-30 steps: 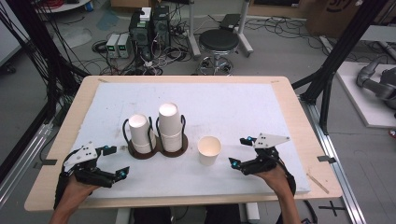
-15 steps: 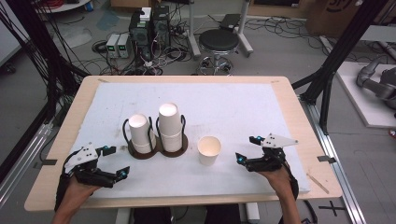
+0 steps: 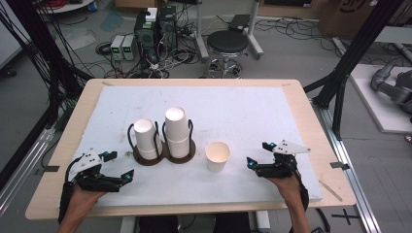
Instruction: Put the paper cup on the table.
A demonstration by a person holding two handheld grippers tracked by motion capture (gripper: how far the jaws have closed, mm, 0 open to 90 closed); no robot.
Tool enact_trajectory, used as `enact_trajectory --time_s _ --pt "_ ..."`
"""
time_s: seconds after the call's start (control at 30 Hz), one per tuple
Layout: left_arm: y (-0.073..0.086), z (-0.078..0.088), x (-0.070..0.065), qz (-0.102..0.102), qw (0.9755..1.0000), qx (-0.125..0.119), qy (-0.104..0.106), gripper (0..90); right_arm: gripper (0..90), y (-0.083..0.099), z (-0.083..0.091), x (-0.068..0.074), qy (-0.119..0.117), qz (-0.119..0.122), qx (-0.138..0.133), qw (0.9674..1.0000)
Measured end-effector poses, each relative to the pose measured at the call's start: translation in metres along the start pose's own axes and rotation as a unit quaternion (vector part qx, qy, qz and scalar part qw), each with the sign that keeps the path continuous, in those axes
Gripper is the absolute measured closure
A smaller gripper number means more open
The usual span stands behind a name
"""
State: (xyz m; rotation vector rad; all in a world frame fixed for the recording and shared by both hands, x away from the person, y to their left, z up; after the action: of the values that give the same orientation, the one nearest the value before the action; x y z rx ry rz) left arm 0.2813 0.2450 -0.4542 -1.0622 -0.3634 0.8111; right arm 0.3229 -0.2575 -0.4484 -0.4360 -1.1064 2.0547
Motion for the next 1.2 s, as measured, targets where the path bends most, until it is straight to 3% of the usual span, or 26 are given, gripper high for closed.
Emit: enact_trajectory --time_s 0.13,0.43,0.57,1.2 --pt "0.0 0.0 0.002 0.002 0.9999 -0.002 -0.013 2.3 13.7 0.002 0.0 -0.001 0.005 0.002 0.0 1.0" --pt "0.0 0.005 0.006 0.015 0.9992 -0.012 -0.035 2.3 14.6 0.008 0.003 -0.005 0.027 -0.026 -0.001 0.9993" --pt "0.0 0.005 0.006 0.017 0.999 -0.015 -0.037 2.3 14.6 0.009 0.004 -0.007 0.037 -0.029 -0.004 0.9989" --pt "0.002 0.004 0.006 0.017 0.9991 -0.011 -0.038 2.3 14.6 0.014 0.004 -0.01 0.039 -0.044 -0.003 0.9983"
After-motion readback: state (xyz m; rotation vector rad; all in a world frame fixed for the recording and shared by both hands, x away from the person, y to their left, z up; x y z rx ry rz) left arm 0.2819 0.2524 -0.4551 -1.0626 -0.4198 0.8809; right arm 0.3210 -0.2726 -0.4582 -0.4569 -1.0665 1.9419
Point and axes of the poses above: each handheld gripper's, and its own axes: z roughly backward along the jaws, y roughly out of its underside, x roughly to its left, the point moved 4 cm from there along -z, roughly forward along the jaws, and after that the axes turned 5 degrees about x, right-handed, at the moved point
